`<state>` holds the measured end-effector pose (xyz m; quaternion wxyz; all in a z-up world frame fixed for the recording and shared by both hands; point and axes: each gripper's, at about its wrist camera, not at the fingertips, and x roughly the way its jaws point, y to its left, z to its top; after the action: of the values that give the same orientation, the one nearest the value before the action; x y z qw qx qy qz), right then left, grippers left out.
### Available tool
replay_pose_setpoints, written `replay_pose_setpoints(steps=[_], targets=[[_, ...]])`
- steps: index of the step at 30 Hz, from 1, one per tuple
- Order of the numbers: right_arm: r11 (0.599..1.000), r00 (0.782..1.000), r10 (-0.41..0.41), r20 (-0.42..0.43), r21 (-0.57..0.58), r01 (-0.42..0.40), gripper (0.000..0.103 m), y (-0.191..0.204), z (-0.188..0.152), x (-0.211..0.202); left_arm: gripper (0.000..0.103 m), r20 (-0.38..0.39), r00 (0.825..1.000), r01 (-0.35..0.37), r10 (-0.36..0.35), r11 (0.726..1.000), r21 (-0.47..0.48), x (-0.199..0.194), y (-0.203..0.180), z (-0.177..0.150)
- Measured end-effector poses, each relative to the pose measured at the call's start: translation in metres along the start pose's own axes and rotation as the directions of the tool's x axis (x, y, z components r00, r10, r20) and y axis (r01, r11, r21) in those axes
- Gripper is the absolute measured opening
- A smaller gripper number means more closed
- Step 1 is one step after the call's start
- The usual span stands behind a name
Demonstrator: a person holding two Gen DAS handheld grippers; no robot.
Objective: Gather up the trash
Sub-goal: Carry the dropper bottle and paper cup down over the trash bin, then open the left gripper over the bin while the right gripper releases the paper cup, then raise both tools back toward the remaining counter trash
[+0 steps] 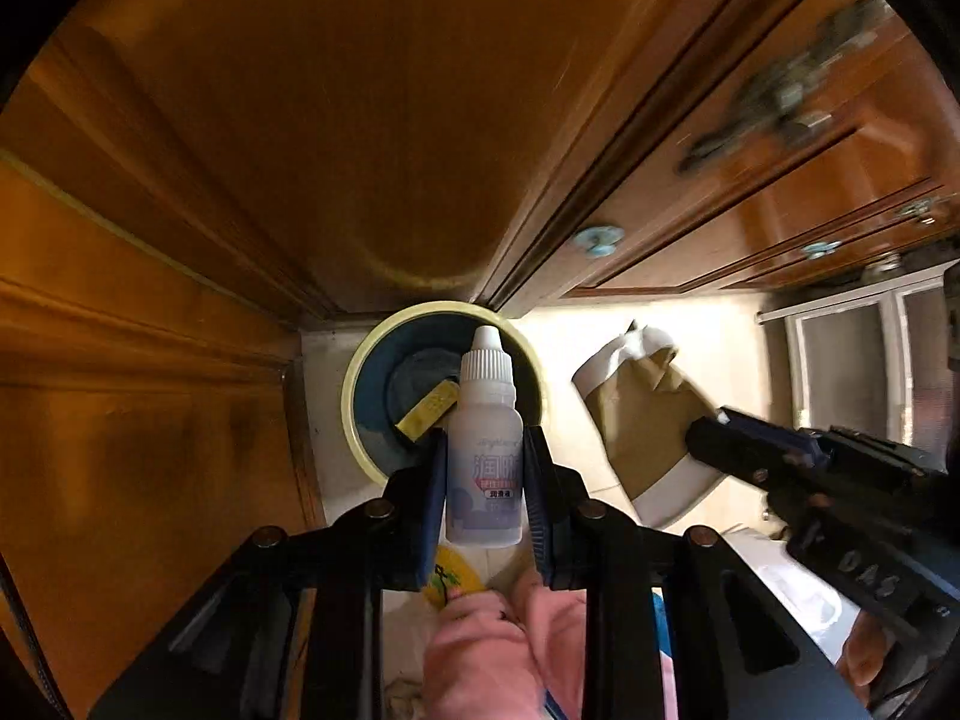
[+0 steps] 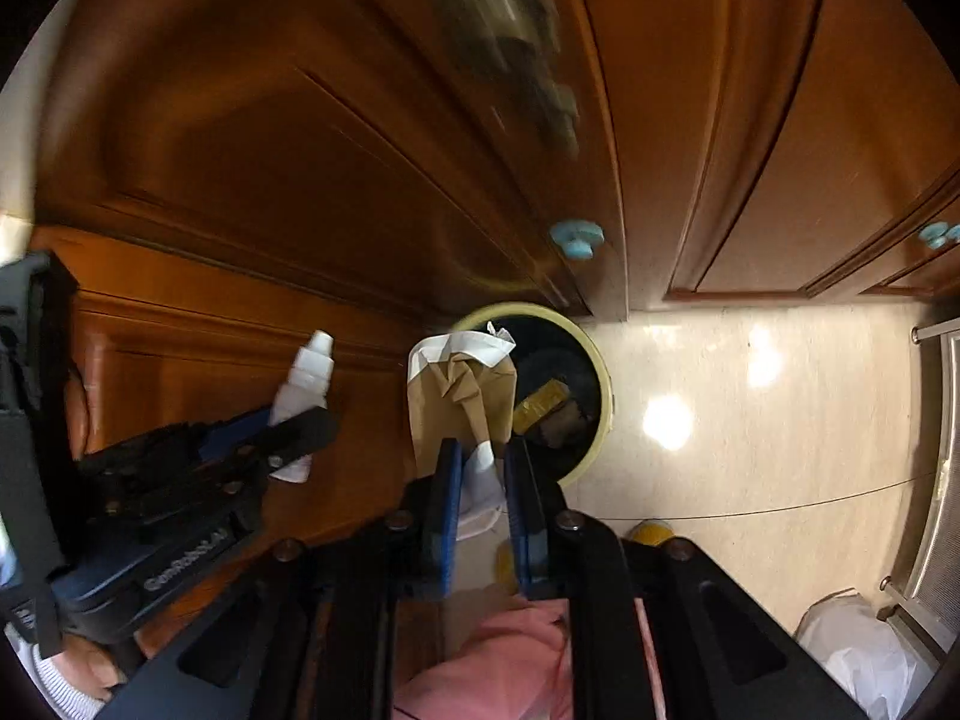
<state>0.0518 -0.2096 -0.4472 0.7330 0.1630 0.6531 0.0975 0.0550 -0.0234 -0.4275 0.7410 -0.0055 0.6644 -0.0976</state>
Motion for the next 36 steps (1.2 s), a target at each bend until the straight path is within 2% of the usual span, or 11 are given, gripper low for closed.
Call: replay_pose_setpoints(steps=[5,10,11,12,13,17,20,27,32,36], targets=[[1.000,0.999,-0.002,-0.050,0.014,0.003,0.014,-0.014,0.003,0.069,0.023,-0.043,0.999,0.008,-0.007,1.000,0.004,0.059,0.008,0.001],[1.000,0.998,0.020,-0.065,0.000,-0.020,0.018,-0.014,0.008,0.109,0.023,-0.072,0.997,0.015,-0.015,1.000,0.008,0.099,0.017,-0.001],[0.999,0.997,0.031,-0.070,-0.008,-0.032,0.023,-0.013,0.009,0.115,0.026,-0.078,0.997,0.017,-0.017,1.000,0.003,0.104,0.019,0.000],[0.999,0.997,0.035,-0.069,-0.013,-0.036,0.024,-0.012,0.009,0.117,0.035,-0.082,0.996,0.020,-0.020,1.000,0.001,0.108,0.021,0.001],[0.999,0.997,0.041,-0.065,-0.018,-0.042,0.024,-0.011,0.008,0.119,0.038,-0.083,0.996,0.009,-0.009,1.000,-0.002,0.111,0.023,0.001],[0.998,0.996,0.059,-0.068,-0.017,-0.060,0.025,-0.014,0.009,0.120,0.067,-0.099,0.995,-0.028,0.026,1.000,-0.011,0.117,0.036,0.003],[0.998,0.997,0.059,-0.044,-0.028,-0.060,0.032,-0.012,0.011,0.108,0.073,-0.076,0.997,-0.032,0.031,0.999,-0.008,0.107,0.041,0.002],[0.998,0.998,0.055,0.009,-0.017,-0.055,0.033,-0.005,0.006,0.069,0.076,-0.033,0.997,-0.062,0.063,0.998,0.018,0.064,0.025,-0.003],[0.999,0.998,0.042,0.036,-0.004,-0.042,0.033,0.007,-0.006,0.014,0.076,-0.007,0.999,-0.051,0.051,0.999,0.002,0.009,0.014,-0.009],[0.999,0.998,0.018,0.063,-0.031,-0.016,0.033,0.020,-0.012,-0.036,0.085,0.023,0.999,-0.037,0.037,0.999,-0.008,-0.050,0.004,-0.013]])
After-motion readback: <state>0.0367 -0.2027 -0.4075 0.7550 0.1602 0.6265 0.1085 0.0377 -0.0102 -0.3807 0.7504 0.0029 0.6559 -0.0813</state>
